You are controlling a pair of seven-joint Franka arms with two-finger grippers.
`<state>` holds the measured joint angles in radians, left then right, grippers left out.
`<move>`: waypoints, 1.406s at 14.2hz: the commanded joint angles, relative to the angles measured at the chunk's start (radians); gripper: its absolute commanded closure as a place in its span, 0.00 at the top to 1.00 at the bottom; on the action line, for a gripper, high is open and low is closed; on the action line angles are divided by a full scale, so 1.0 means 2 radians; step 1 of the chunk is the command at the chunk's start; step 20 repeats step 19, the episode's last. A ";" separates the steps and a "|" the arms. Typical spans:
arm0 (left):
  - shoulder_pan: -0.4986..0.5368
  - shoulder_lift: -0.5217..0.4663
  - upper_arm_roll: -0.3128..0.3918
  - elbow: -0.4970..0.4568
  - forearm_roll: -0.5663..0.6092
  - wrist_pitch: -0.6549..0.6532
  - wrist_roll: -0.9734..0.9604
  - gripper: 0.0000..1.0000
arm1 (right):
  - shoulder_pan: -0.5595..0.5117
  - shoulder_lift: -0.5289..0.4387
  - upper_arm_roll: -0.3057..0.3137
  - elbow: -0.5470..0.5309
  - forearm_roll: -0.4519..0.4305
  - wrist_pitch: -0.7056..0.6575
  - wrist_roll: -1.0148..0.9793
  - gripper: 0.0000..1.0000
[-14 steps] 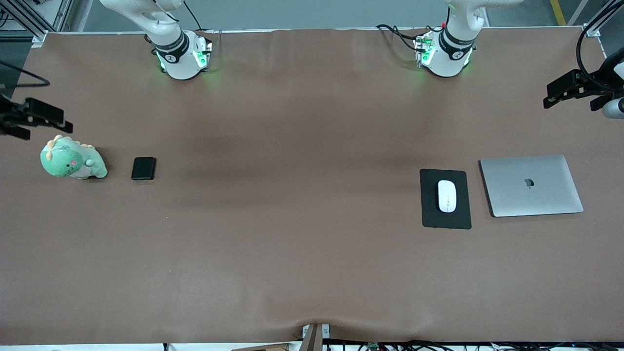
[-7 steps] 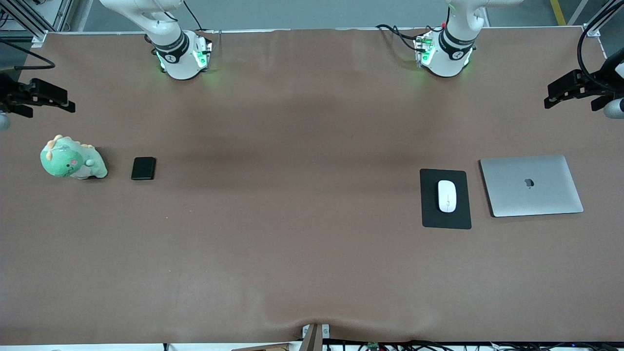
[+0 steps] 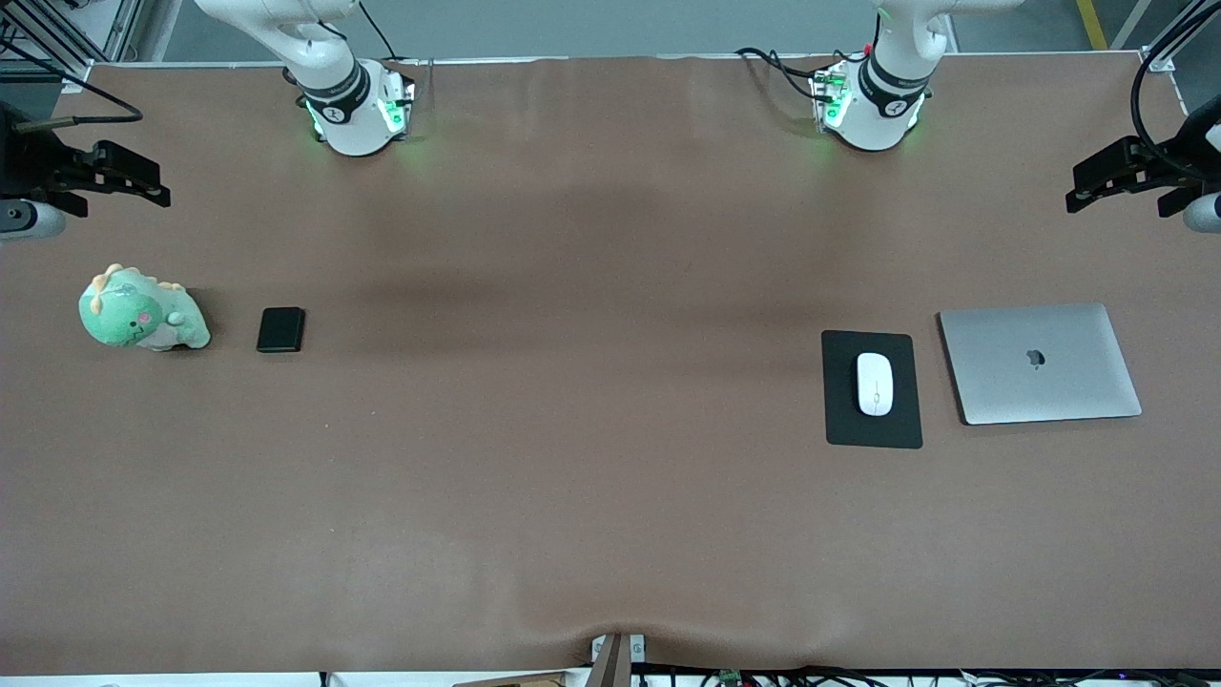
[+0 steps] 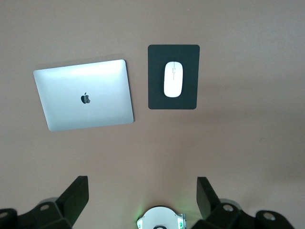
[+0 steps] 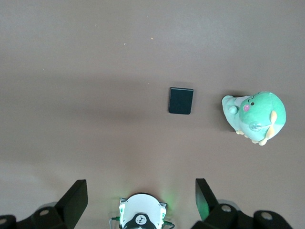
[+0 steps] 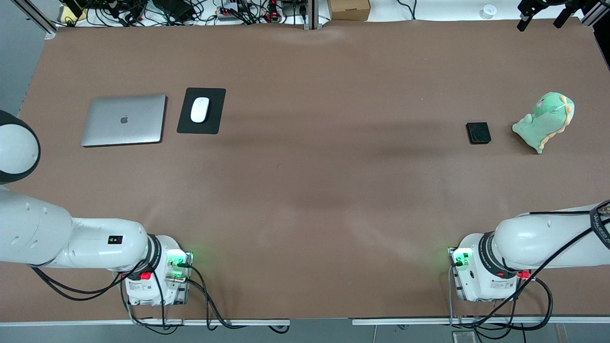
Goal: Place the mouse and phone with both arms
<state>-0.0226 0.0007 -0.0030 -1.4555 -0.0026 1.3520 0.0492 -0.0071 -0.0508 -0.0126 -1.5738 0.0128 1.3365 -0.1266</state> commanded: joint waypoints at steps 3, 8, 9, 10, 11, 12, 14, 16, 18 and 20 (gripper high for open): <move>0.002 -0.005 -0.001 -0.003 0.010 0.004 0.005 1.00 | 0.002 -0.018 0.004 -0.003 -0.009 0.015 0.004 1.00; 0.001 -0.003 -0.001 -0.005 0.013 0.011 0.005 1.00 | 0.001 -0.015 0.004 0.005 0.000 0.017 0.005 1.00; 0.001 -0.003 0.000 -0.005 0.015 0.016 0.005 1.00 | 0.001 -0.015 0.003 0.005 0.001 0.016 0.005 1.00; 0.001 0.000 -0.001 -0.005 0.024 0.019 0.005 1.00 | -0.001 -0.015 0.003 0.004 0.001 0.016 0.004 1.00; 0.001 0.003 -0.002 -0.005 0.027 0.020 0.005 1.00 | -0.001 -0.015 0.003 0.003 0.001 0.014 0.004 1.00; 0.001 0.003 -0.002 -0.005 0.027 0.020 0.004 1.00 | 0.000 -0.016 0.002 0.002 0.001 0.014 0.004 1.00; 0.001 0.003 -0.002 -0.005 0.027 0.020 0.003 1.00 | 0.001 -0.016 0.002 0.003 0.008 0.017 0.004 1.00; 0.000 0.003 -0.002 -0.005 0.027 0.020 0.001 1.00 | -0.003 -0.016 0.002 0.003 0.018 0.017 0.003 1.00; 0.000 0.003 -0.003 -0.005 0.027 0.020 0.002 1.00 | 0.001 -0.016 0.000 0.005 0.013 0.016 0.001 1.00; 0.000 0.003 -0.003 -0.005 0.027 0.020 0.002 1.00 | 0.002 -0.016 0.001 0.006 0.014 0.016 0.002 1.00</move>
